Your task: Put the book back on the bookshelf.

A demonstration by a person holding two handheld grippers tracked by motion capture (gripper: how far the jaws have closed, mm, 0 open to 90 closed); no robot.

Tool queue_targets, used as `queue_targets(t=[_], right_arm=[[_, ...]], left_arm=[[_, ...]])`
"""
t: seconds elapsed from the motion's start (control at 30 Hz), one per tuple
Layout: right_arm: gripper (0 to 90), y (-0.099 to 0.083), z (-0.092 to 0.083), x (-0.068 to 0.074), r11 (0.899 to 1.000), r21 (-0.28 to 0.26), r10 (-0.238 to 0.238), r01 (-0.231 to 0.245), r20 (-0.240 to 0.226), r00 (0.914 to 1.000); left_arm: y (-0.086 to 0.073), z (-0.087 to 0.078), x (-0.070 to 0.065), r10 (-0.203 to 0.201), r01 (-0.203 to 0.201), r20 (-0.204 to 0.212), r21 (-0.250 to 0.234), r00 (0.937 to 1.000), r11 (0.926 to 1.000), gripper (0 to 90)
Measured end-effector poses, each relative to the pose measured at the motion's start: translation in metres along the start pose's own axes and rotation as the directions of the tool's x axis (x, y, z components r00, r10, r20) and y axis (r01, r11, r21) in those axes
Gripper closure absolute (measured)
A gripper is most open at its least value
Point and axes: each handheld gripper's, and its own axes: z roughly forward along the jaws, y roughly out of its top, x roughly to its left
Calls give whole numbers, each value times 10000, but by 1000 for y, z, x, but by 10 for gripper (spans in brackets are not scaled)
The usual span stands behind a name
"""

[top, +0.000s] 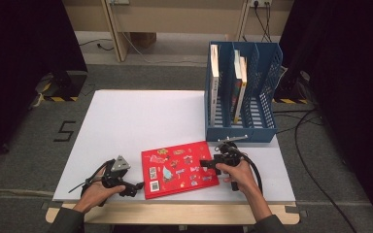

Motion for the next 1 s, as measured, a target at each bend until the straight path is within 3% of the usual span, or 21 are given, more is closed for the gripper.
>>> queue_targets(t=[0.17,0.3,0.47,0.6,0.73,0.87,0.93,1.0], right_arm=[[229,1,2,1,10000,-73,59,-59,22,10000],[222,0,4,4,9999,-127,14,-13,100,9999],[220,2,7,6,9998,-186,42,-39,146,9999],[207,2,10,10,9997,-244,-2,7,225,9997],[188,2,11,12,9987,-370,356,-348,212,9991],[168,3,11,11,9914,-541,1194,-1193,-10,9928],[166,2,10,11,9896,-588,1314,-1315,-44,9913],[164,2,8,10,9806,-658,1837,-1846,-191,9828]], left_arm=[[0,-1,0,-125,125,-63,-26,9999,9999,9],[1,-2,2,-602,598,-287,-145,9978,9981,75],[3,0,-1,-592,591,-765,-36,9953,9982,58],[4,1,0,-743,744,-854,-26,9936,9972,35],[4,2,0,-792,793,-862,-20,9931,9968,29],[4,2,0,-799,801,-900,-12,9927,9968,24],[4,2,0,-802,804,-901,-12,9927,9968,21],[4,2,0,-791,794,-894,-4,9929,9968,21]])
